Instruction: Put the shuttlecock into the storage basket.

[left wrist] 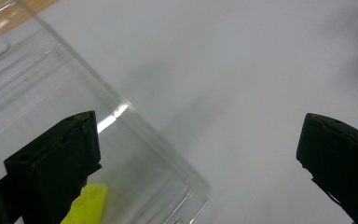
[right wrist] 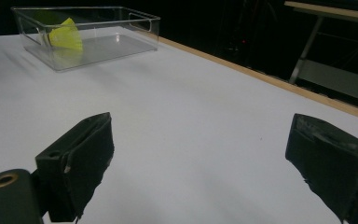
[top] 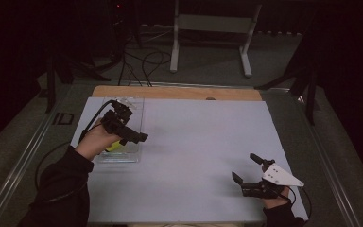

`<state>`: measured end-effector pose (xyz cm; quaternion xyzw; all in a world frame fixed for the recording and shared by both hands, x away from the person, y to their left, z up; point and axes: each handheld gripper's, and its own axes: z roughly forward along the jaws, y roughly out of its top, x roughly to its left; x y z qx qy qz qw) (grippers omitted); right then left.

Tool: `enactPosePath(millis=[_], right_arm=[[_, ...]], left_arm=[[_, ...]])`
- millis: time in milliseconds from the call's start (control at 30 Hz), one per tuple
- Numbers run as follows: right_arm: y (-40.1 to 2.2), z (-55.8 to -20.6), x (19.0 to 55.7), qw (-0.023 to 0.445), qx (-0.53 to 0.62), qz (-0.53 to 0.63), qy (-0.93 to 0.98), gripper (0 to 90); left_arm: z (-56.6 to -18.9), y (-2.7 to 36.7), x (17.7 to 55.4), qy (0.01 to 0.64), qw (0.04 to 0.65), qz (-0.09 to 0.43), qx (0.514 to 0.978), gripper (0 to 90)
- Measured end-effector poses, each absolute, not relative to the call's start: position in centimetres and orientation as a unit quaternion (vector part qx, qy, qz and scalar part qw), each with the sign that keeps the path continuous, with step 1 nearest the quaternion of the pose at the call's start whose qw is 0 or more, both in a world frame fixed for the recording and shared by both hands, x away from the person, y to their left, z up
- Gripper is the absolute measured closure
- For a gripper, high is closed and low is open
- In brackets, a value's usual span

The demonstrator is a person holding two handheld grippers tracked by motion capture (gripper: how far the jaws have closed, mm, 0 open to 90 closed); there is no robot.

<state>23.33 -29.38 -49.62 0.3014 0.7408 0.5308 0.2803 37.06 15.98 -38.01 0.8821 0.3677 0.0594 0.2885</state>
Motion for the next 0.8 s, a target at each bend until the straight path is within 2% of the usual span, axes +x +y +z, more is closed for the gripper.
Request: enactPosePath(millis=[800], right_arm=[[-29.3, -49.6, 23.3, 0.276, 0.302, 0.533, 0.741, 7.5]], left_arm=[[-38.8, 10.8, 35.8, 0.272, 0.336, 0.015, 0.902, 0.1]])
